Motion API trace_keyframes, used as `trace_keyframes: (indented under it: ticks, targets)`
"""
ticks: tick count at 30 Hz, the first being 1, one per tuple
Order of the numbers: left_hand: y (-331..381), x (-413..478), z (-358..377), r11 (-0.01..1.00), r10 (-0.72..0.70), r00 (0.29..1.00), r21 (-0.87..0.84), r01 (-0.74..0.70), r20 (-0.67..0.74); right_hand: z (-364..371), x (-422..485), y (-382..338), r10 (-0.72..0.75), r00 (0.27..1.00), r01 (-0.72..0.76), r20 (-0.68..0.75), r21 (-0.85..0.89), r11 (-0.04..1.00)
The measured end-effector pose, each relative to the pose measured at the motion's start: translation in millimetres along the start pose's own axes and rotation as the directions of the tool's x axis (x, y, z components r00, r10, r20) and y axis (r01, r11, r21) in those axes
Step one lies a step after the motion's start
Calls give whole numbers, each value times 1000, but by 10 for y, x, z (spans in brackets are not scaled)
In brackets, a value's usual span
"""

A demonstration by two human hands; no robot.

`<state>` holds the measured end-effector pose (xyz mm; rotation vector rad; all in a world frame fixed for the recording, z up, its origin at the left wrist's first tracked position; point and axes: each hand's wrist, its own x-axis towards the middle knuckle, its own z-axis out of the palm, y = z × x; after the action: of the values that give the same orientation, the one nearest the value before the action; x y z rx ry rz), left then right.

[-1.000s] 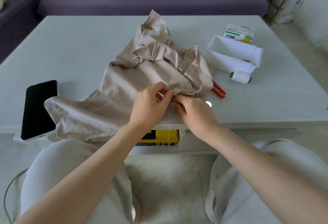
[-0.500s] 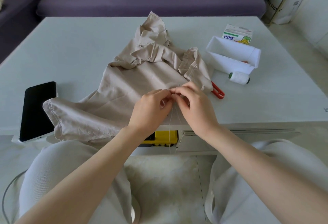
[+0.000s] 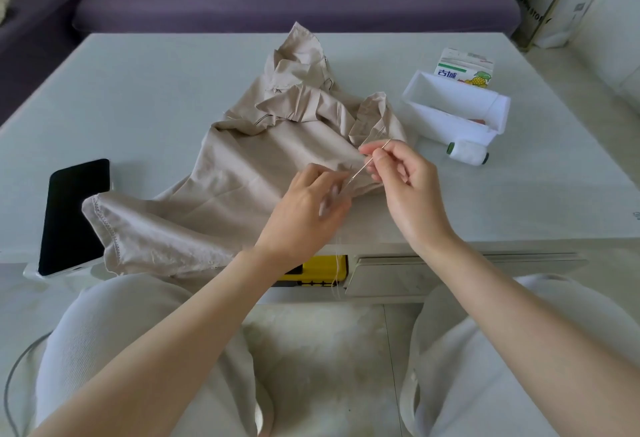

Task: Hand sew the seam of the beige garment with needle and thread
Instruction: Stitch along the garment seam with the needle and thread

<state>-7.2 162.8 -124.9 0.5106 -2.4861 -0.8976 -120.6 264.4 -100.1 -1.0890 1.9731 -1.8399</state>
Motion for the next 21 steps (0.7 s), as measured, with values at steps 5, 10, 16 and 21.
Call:
trace_keyframes:
  ticks: [5,10,16,21]
  targets:
    - [150,-22,-65,978,24,984,-208,14,176,-43,31,64,68,996,-69,-56,-24,997]
    - [272,-12,-231,841,-81,971,-508,187,225,-91,59,186,138,983,-160,-120,-206,965]
    - [232,30,-423,636,-163,980,-748,190,111,-125,79,290,214,964,-254,-160,-297,921]
    - [198,36,-482,594,-183,980,-787,168,72,-138,46,231,201,967,-237,-154,-275,932]
